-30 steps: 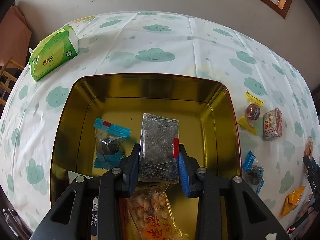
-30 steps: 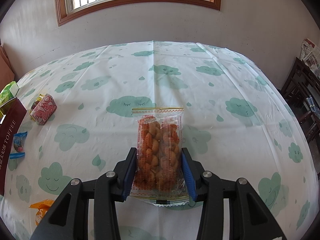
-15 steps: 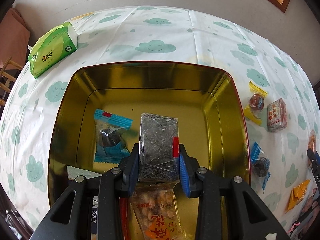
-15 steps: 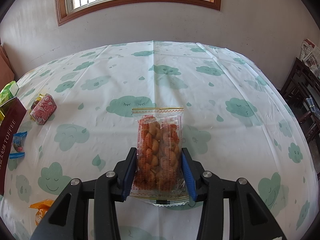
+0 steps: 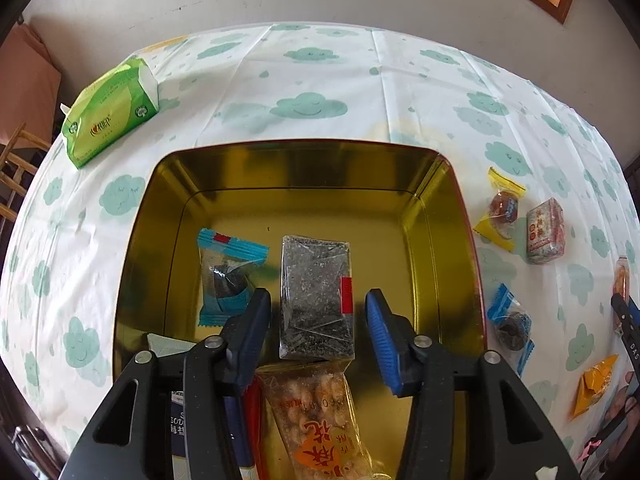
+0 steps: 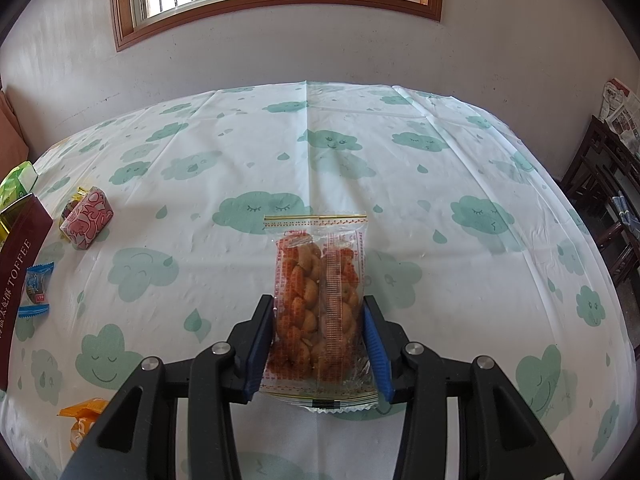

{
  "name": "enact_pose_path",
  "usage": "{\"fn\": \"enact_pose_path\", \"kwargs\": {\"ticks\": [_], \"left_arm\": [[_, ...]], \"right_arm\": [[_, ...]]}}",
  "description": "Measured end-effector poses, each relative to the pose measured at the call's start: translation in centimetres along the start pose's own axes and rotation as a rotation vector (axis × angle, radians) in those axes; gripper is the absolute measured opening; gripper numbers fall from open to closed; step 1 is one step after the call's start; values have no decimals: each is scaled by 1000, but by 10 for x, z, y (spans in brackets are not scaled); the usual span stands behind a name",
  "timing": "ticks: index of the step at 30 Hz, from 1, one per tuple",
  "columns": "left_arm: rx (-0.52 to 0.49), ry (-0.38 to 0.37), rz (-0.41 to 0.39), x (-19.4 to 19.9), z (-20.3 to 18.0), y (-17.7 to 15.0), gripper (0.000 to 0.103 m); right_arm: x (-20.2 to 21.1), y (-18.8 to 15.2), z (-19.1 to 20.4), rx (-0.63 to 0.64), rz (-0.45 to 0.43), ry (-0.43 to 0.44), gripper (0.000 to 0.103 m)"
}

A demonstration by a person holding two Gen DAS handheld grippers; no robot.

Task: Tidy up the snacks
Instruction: 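Carry the silver packet into the tin and open the left gripper while the right gripper holds the snack bag, then carry the twisted snack bag into the tin and open the right gripper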

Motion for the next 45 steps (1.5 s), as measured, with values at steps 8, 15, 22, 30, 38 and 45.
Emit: {"fn": "enact_pose_path", "kwargs": {"ticks": [8,15,22,30,38,45], "left_arm": [[-15,25,-60,30,-3,-1,55],[-7,32,-96,57,-1,-20,61],[7,65,-134,78,6,-44,63],[46,98,-169,93,20,-66,66],[68,116,-187,97,31,-76,72],[80,116,-199,98,37,-82,76]], "right_arm": [[0,0,0,0,0,-1,45],[0,0,1,0,0,-2,45],[-2,1,-1,5,24,-6,45],[-4,3,0,5,79,-28,43],[-4,4,0,-18,110,-44,40],[14,15,2,-59,68,-51,40]]}}
Point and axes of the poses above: each gripper's, at about its wrist camera, not at the fingertips, and x roughly against the way its jaws point, z to its left, y to its top, the point moved 9 cm from there along -x, roughly the way its jaws point, and after that the axes turned 12 degrees about -x, right-handed, at the moved point
